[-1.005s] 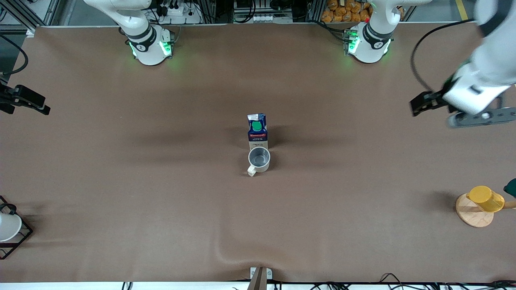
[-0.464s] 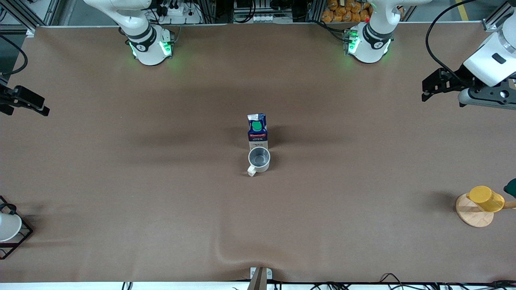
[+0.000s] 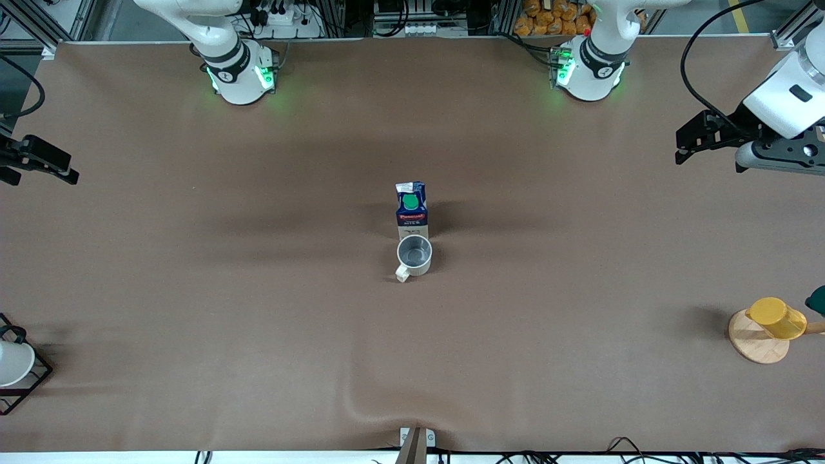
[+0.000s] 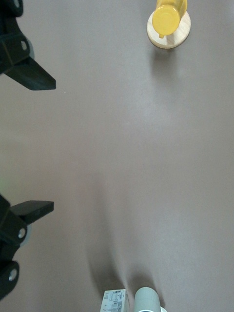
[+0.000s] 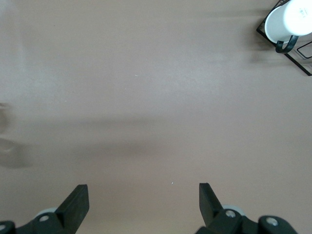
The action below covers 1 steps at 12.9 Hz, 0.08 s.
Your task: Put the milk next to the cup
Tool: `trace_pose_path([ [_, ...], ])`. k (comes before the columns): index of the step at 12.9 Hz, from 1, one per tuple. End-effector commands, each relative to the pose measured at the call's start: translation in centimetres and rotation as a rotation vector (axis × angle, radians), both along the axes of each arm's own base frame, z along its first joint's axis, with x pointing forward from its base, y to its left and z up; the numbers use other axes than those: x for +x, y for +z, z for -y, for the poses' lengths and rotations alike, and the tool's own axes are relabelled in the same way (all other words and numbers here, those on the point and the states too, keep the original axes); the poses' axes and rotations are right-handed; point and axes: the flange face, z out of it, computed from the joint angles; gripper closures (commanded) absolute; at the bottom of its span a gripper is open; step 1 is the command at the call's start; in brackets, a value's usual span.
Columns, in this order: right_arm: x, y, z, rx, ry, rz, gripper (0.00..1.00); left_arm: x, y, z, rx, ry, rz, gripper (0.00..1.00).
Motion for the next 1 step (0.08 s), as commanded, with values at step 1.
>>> trace_pose_path([
  [1, -0.25, 0.09, 0.55, 0.006, 0.009, 0.000, 0.00, -0.43, 0.64, 0.22, -0.017, 0.030, 0.012, 0.00],
])
